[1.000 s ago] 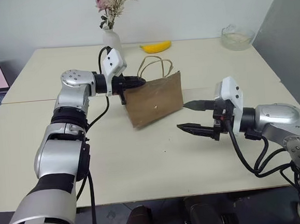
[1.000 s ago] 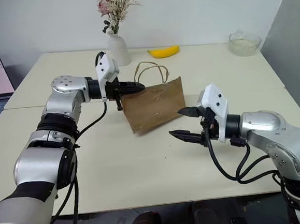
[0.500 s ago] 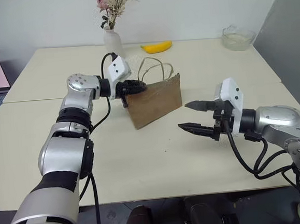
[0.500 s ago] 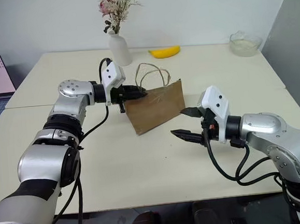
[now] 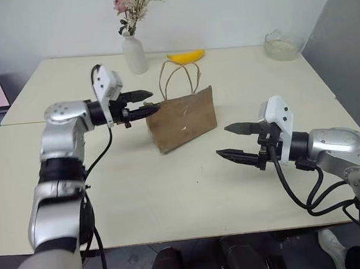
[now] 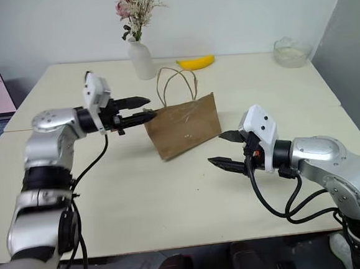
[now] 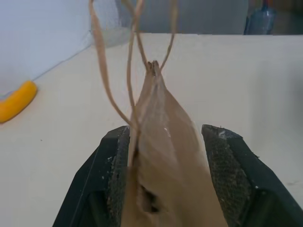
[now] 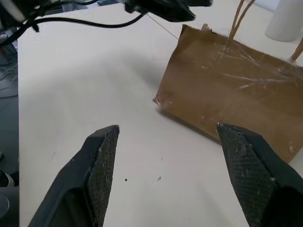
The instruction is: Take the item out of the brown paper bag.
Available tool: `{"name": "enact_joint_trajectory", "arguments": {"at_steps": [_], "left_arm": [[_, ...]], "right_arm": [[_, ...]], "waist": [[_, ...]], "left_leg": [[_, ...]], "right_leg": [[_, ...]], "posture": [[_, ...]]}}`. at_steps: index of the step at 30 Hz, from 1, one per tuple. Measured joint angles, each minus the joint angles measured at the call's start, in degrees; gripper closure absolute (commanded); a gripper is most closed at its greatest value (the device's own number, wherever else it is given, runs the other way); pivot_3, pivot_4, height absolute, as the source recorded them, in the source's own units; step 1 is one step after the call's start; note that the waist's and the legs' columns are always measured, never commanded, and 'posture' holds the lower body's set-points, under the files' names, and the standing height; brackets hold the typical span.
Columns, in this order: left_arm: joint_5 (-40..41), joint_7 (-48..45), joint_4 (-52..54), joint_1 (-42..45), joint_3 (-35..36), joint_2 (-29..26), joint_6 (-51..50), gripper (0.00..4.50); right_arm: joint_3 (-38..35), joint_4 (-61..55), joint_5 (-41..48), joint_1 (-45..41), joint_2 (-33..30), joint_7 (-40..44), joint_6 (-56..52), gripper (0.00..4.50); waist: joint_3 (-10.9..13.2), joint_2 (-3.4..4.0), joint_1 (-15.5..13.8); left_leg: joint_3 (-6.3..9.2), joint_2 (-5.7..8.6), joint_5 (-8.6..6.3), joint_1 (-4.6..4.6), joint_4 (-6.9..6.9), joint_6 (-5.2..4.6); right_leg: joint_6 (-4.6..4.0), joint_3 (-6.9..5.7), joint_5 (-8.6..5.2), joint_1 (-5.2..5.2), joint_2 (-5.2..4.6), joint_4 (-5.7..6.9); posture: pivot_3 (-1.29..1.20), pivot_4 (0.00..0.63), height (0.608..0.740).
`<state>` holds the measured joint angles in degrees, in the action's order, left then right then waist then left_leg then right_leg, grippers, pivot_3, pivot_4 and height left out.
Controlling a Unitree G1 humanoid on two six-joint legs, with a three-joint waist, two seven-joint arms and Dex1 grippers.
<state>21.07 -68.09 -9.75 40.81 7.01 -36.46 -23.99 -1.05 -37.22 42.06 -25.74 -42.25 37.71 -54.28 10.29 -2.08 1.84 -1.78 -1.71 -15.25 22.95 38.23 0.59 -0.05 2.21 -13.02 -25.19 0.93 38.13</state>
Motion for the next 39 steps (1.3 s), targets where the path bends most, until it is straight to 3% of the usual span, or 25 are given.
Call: {"name": "enact_joint_trajectory", "arguments": {"at_steps": [2, 7, 12, 18, 39], "left_arm": [[5.3, 2.5, 12.9, -6.0, 0.1, -0.2, -8.0, 1.96], [7.3, 10.4, 27.5, -20.4, -4.5, 2.7, -14.7, 1.96], [-0.8, 20.0, 22.9, -22.0, -11.3, 7.4, -10.9, 1.96], [-8.2, 27.5, 13.1, -19.8, -13.8, 10.7, -5.3, 1.96], [-11.5, 27.2, -1.0, -12.8, -13.2, 9.0, 4.8, 1.96]], "right_arm": [[-0.1, 0.2, 0.0, 0.1, -0.4, 0.4, 0.0, 1.05], [-0.5, 0.4, 0.0, 0.3, -1.0, 1.0, 0.1, 1.05], [-0.5, 0.6, 0.0, 0.3, -1.1, 1.0, 0.1, 1.05], [-0.5, 0.8, 0.0, 0.3, -1.1, 0.9, 0.1, 1.05], [-0.5, 0.7, 0.2, 0.2, -0.8, 0.5, 0.1, 1.05]], "waist": [[0.0, -0.02, -0.2], [0.0, -0.01, -0.2], [-0.1, -0.02, -0.3], [-0.1, -0.03, -0.3], [-0.1, -0.03, -0.2]], "left_leg": [[0.01, 0.04, 0.00, -0.04, 0.04, 0.00], [0.01, 0.06, 0.00, -0.36, 0.13, -0.01], [0.07, 0.09, -0.01, -0.51, 0.24, -0.02], [0.09, 0.06, -0.02, -0.55, 0.16, -0.03], [0.07, 0.06, -0.02, -0.56, 0.05, -0.03]], "right_leg": [[0.01, -0.03, 0.00, 0.07, -0.02, 0.00], [0.05, -0.01, 0.02, 0.43, -0.01, 0.00], [0.08, -0.05, 0.05, 0.66, 0.03, -0.02], [0.08, -0.07, 0.04, 0.72, 0.03, -0.11], [0.08, -0.07, 0.04, 0.71, 0.02, -0.17]], "posture": [[0.00, 0.150, 0.740], [0.00, 0.150, 0.740], [0.00, 0.150, 0.740], [0.00, 0.150, 0.740], [0.00, 0.150, 0.740]]}}
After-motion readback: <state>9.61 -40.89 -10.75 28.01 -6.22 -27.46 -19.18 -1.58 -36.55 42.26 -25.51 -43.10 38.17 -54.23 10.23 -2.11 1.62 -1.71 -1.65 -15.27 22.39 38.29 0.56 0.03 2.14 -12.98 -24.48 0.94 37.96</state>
